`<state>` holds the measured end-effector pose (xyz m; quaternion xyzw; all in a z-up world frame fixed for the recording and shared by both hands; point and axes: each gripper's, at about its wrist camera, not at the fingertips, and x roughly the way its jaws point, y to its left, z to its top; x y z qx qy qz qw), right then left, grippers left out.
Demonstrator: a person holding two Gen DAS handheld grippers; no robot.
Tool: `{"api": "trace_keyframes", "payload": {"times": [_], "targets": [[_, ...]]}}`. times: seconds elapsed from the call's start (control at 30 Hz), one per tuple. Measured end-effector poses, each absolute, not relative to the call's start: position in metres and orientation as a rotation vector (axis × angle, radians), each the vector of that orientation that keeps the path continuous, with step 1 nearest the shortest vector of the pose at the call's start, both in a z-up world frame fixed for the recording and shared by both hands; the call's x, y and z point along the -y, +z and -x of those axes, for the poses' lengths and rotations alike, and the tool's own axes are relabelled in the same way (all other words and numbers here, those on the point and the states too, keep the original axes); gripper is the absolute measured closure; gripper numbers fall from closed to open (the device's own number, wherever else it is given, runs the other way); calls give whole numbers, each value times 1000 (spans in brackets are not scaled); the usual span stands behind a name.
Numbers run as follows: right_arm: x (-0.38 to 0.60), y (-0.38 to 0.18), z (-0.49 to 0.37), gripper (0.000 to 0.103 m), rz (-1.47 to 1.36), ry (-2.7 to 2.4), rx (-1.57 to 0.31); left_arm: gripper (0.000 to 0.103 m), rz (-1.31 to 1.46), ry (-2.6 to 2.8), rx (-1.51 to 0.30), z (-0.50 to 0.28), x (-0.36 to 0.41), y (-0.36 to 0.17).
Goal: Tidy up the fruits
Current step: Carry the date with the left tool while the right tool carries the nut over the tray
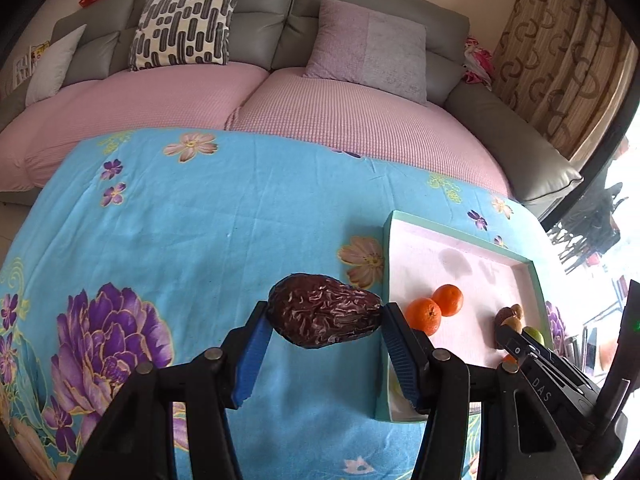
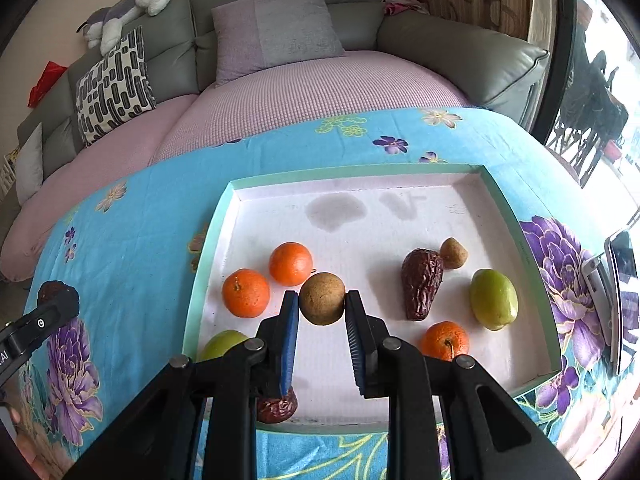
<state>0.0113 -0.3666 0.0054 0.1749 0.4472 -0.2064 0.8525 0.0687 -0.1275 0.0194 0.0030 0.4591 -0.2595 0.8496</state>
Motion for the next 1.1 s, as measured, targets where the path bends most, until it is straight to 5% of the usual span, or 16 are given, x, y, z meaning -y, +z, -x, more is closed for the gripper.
{"api": "trace_keyframes", "payload": {"times": [0.43, 1.1], "targets": [[404, -24, -21, 79, -470, -438, -1022, 44, -62, -708, -1076, -102, 231, -5], [421, -45, -42, 79, -461, -461, -1093, 44, -110, -709, -1143, -115, 266, -44]]}}
